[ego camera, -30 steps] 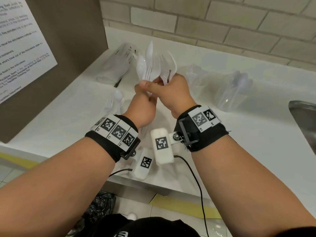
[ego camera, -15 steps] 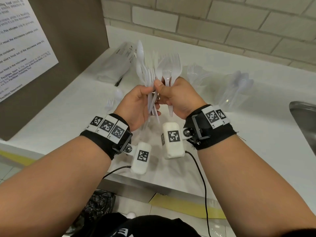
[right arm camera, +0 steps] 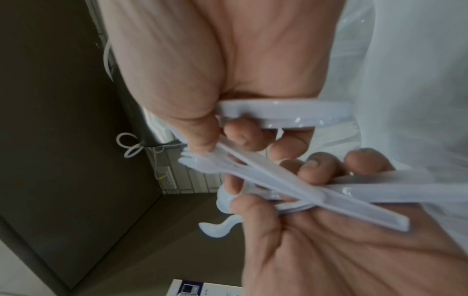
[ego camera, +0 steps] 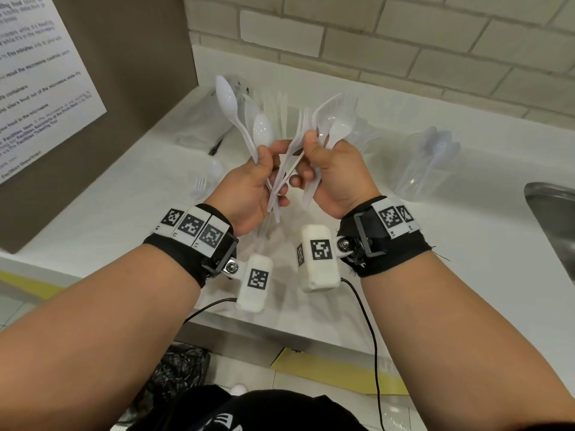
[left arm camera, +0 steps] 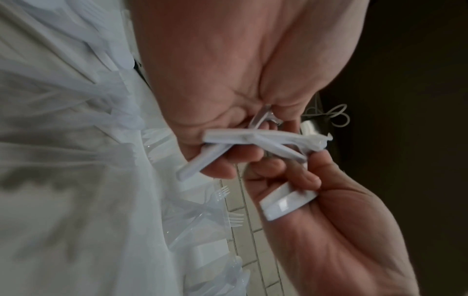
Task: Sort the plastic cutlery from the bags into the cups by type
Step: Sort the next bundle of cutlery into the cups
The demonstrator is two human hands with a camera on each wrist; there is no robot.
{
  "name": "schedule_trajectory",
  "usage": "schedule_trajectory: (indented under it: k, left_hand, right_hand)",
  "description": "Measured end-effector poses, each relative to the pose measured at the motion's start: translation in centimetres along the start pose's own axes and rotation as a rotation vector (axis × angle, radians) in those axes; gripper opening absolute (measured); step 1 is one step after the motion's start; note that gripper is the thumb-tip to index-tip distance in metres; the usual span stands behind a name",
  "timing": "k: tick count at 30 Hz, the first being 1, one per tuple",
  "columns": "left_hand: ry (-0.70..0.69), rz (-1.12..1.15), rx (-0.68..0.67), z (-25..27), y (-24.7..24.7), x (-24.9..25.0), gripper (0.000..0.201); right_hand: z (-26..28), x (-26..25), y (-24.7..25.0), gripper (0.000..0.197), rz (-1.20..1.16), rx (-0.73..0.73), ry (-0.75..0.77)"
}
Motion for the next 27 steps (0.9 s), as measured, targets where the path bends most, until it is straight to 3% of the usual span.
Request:
schedule_trajectory:
  k: [3, 8, 18, 23, 27]
  left_hand:
    - [0.014, 0.029, 0.039, 0.2, 0.1, -0.2, 0.036]
    - [0.03, -0.025, 0.02, 0.6, -0.2, -0.5, 0.041]
    - [0.033, -0.063, 0.026, 0.5, -0.9, 0.0, 0.037]
    - [0.067, -0.113, 0.117, 0.3, -0.8, -0.1, 0.048]
    - [0.073, -0.291, 0.26, -0.1, -0.6, 0.0, 0.038]
  right_hand:
    - [-0.1, -1.3, 0.8, 0.042, 0.008, 0.161, 0.048]
    - [-0.4, -2.8, 2.0, 0.041, 0.276, 0.334, -0.04]
    - [-0.5, 0.6, 0.8, 0.024, 0.158, 0.096, -0.172]
    - [-0.7, 1.0, 0.9, 0.014, 0.044, 0.12, -0.16]
    - [-1.1, 1.4, 1.2, 0.01, 0.088, 0.213, -0.13]
Point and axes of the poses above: each hand's wrist, its own z-axis away from the middle knuckle, its own y-axis out of the back of the hand, x = y × z, the point moved 3 cm from there along -z, towards the middle knuckle, and after that the axes turned 14 degrees about -x, right-handed, at the moved point
